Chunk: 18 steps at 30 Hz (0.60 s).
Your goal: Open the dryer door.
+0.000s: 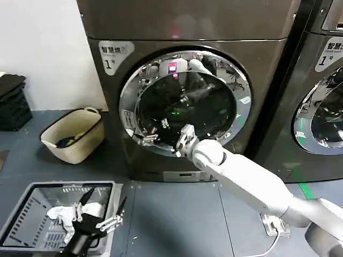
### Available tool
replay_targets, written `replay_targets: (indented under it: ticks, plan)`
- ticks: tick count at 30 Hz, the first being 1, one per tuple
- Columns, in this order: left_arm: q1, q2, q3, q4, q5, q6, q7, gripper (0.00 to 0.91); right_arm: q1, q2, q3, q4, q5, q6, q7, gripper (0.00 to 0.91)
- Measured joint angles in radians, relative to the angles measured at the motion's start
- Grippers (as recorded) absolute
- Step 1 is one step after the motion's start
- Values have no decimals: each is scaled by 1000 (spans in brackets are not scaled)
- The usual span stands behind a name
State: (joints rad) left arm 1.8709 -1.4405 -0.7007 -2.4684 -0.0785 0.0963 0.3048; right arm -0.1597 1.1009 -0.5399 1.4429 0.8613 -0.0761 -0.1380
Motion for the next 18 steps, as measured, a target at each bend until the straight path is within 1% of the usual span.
replay_targets:
  ticks: [18]
  plan:
    - [2,-4,1,-4,0,0,0,907,27,69,-22,-46,-8,-14,15,907]
